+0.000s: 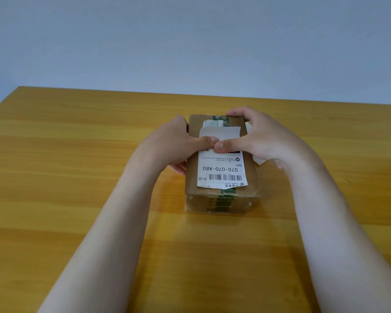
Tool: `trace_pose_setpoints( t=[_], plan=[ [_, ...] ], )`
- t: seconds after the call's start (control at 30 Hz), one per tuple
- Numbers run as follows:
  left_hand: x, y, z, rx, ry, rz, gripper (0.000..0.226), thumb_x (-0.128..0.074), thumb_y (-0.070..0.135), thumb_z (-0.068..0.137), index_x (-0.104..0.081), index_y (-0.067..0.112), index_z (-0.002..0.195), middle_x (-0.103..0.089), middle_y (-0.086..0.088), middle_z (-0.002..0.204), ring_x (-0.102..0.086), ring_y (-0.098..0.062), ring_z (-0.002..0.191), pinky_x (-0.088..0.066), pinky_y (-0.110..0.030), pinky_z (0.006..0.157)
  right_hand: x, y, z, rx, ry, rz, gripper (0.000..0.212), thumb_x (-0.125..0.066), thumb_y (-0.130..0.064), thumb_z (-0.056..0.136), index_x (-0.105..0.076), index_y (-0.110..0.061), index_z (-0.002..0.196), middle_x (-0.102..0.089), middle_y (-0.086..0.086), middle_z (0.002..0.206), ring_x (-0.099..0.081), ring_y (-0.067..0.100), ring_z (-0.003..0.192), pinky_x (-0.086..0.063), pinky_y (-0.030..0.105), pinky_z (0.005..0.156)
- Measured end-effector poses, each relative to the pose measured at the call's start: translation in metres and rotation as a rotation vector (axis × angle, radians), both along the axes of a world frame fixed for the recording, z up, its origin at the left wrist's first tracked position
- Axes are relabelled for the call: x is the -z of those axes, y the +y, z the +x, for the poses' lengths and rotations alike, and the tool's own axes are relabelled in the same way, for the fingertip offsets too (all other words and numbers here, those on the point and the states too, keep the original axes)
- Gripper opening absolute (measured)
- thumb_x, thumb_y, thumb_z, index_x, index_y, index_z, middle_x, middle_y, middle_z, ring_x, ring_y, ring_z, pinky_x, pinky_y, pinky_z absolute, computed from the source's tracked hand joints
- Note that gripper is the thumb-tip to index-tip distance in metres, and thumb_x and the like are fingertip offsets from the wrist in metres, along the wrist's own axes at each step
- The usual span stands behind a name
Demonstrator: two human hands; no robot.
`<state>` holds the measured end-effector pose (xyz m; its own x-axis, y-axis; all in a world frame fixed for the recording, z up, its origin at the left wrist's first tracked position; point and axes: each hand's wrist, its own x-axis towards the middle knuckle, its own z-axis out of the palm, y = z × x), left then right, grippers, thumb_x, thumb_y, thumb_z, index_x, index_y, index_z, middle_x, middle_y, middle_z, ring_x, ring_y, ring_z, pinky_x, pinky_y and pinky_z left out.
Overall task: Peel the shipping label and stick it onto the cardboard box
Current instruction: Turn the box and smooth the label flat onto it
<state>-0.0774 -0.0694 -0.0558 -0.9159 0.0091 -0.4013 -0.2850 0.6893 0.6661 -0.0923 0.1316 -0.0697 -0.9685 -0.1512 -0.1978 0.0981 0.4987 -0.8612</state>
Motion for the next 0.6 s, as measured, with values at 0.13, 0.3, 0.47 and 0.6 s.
trace_pose_setpoints(
  t=[0.13, 0.3, 0.47, 0.6],
  plan=[
    [0.003, -0.001, -0.002, 0.002, 0.028, 0.045, 0.076, -0.077, 0.054, 0.088, -0.038, 0.033, 0.149, -0.079, -0.001, 0.099, -0.081, -0.024, 0.072, -0.068, -0.045, 0.069, 0.0, 0.0, 0.0, 0.012, 0.017, 0.012, 0.09, -0.1, -0.038, 0.061, -0.058, -0.038, 0.14, -0.06, -0.022, 0.116, -0.066, 0.002, 0.1, -0.05, 0.023, 0.071],
    [0.007, -0.001, -0.004, -0.029, 0.049, 0.105, 0.074, -0.079, 0.049, 0.088, -0.038, 0.041, 0.149, -0.079, -0.001, 0.097, -0.081, -0.022, 0.071, -0.068, -0.046, 0.063, 0.002, -0.002, 0.0, 0.029, 0.044, 0.023, 0.083, -0.099, -0.04, 0.063, -0.059, -0.036, 0.136, -0.06, -0.023, 0.113, -0.063, -0.005, 0.092, -0.046, 0.016, 0.064],
    [0.011, -0.003, -0.007, -0.059, 0.082, 0.136, 0.053, -0.075, 0.049, 0.091, -0.046, 0.039, 0.134, -0.08, -0.001, 0.09, -0.081, -0.025, 0.069, -0.067, -0.048, 0.061, 0.005, -0.007, -0.001, 0.083, 0.098, 0.052, 0.079, -0.098, -0.045, 0.064, -0.061, -0.033, 0.133, -0.062, -0.021, 0.109, -0.064, -0.003, 0.087, -0.047, 0.021, 0.063],
    [0.013, -0.003, -0.007, -0.056, 0.106, 0.125, 0.044, -0.07, 0.051, 0.094, -0.049, 0.036, 0.129, -0.081, 0.0, 0.088, -0.08, -0.026, 0.067, -0.068, -0.048, 0.062, 0.008, -0.01, -0.002, 0.139, 0.129, 0.078, 0.077, -0.096, -0.054, 0.065, -0.061, -0.031, 0.13, -0.058, -0.022, 0.11, -0.068, 0.006, 0.098, -0.056, 0.03, 0.078]
  ],
)
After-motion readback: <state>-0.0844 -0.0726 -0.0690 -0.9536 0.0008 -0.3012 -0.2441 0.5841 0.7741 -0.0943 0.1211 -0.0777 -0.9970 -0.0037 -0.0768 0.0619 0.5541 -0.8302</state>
